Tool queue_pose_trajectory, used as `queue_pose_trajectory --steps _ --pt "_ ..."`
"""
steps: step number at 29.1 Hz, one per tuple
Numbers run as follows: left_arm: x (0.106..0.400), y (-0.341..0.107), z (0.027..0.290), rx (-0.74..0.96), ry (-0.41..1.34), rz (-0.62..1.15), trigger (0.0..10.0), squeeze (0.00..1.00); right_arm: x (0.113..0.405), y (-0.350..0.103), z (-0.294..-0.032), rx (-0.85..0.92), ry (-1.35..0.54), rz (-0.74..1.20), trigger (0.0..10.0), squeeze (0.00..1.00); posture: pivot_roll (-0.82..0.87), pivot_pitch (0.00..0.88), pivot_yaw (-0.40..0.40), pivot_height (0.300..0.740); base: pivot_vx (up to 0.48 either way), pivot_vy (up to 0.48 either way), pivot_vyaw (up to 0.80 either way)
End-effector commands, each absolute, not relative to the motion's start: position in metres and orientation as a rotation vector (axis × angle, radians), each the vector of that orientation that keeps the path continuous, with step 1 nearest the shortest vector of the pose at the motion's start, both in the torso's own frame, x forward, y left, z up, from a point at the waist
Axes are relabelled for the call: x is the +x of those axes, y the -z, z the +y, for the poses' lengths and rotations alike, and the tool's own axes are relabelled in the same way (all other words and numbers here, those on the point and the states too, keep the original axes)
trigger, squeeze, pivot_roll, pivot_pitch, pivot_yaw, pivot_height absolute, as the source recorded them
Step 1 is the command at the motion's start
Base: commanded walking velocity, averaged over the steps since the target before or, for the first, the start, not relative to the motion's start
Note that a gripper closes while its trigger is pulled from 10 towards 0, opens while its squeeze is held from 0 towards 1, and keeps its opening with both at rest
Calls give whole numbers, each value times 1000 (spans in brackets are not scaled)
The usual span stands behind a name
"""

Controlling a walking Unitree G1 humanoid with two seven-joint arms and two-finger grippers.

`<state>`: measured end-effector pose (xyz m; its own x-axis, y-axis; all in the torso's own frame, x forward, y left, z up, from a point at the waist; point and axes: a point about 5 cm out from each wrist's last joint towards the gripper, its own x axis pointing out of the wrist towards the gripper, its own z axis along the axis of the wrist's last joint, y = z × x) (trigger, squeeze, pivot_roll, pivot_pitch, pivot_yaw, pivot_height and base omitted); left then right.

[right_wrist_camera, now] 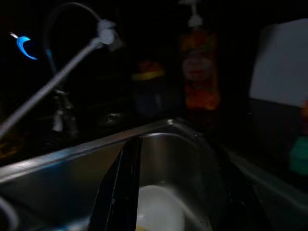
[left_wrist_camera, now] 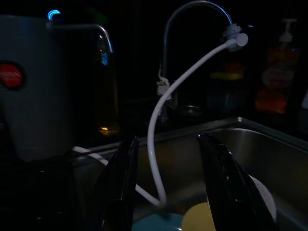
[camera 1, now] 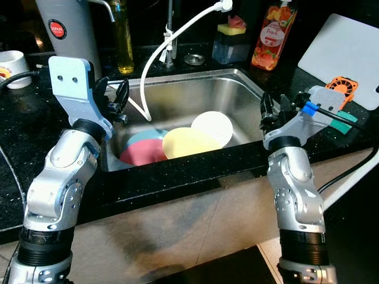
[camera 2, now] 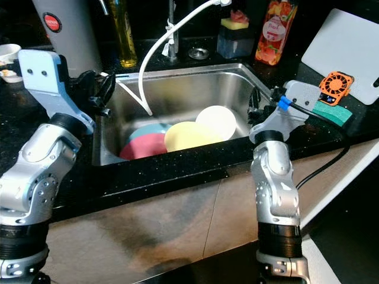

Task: Kitchen organization

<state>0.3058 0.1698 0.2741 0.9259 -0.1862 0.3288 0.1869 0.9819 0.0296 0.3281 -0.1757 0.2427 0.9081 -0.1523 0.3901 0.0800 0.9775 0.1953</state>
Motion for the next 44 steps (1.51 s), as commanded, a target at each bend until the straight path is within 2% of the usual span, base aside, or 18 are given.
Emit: queue_pose_trajectory --steps 1,23,44 --pt "309 -265 173 3 159 -305 10000 0 328 -246 -182 168 156 -436 10000 0 140 44 -45 740 0 0 0" --pt "312 -264 175 -3 130 -302 10000 0 333 -249 -183 157 152 -449 10000 0 141 52 -51 740 0 0 0" --pt "312 -265 177 2 127 -304 10000 0 332 -248 -177 174 116 -445 10000 0 142 52 -49 740 -382 0 0"
